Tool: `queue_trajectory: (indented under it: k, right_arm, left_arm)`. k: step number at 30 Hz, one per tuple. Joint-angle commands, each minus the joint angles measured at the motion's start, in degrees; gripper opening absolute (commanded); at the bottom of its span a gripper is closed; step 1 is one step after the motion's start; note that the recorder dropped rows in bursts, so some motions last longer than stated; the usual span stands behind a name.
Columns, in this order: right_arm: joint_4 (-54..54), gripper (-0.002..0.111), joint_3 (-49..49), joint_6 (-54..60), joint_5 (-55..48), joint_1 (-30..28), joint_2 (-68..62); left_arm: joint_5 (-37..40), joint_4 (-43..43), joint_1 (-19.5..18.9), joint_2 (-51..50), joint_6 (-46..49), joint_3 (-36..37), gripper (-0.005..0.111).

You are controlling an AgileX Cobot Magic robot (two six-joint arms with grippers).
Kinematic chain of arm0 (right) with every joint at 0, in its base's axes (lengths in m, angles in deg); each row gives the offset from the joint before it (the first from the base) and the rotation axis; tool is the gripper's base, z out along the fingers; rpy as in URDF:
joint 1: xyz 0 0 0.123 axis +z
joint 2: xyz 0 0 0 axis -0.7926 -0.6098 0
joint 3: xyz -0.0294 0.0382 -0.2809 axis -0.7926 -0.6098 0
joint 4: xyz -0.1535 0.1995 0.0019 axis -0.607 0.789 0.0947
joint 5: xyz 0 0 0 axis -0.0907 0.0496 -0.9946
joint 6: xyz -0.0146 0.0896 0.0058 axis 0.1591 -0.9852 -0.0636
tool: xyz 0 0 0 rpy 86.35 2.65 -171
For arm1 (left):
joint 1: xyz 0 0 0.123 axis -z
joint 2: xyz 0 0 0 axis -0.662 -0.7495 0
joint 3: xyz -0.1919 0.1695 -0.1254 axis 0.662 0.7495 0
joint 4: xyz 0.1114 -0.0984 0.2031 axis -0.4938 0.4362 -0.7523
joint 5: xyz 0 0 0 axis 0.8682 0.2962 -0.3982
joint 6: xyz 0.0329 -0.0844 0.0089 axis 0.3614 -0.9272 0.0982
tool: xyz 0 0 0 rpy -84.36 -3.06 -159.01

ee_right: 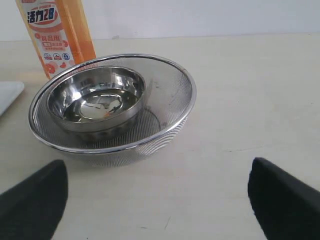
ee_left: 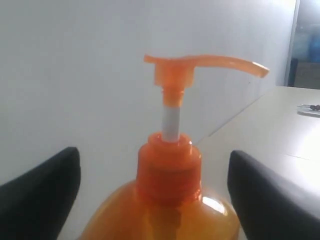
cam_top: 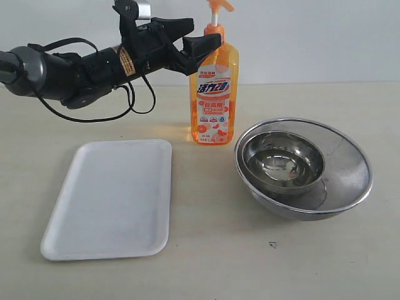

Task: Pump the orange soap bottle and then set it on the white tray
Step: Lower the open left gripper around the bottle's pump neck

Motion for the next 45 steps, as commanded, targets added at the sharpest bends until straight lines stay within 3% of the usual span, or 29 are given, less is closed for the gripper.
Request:
queue_trajectory:
  k: [1,5,14,23,33,45]
  right_arm:
    - [0.0,0.087,0.0,0.1,0.2,-0.4,0.2]
    - [0.0,0.087,0.0,0.1,0.2,-0.4,0.2]
    - [0.0,0.087,0.0,0.1,0.2,-0.4,0.2]
    - [0.0,0.087,0.0,0.1,0.2,-0.4,0.2]
    - [0.0,0.087,0.0,0.1,0.2,-0.4,0.2]
    - [0.0,0.087,0.0,0.1,0.4,-0.4,0.2]
  left_arm:
    - [-0.4,0.8,0.3,0.0,0.2,-0.4,0.075]
    - [0.3,0.8,0.7,0.0,0.2,-0.5,0.075]
    - [10.3,0.7,4.1,-0.3,-0.6,-5.4,0.075]
    - [11.9,2.9,4.2,-0.6,-0.6,-5.5,0.075]
    - [7.7,3.4,4.2,-3.8,2.3,-5.7,0.075]
    - [7.9,6.5,4.2,-4.0,3.2,-5.7,0.024]
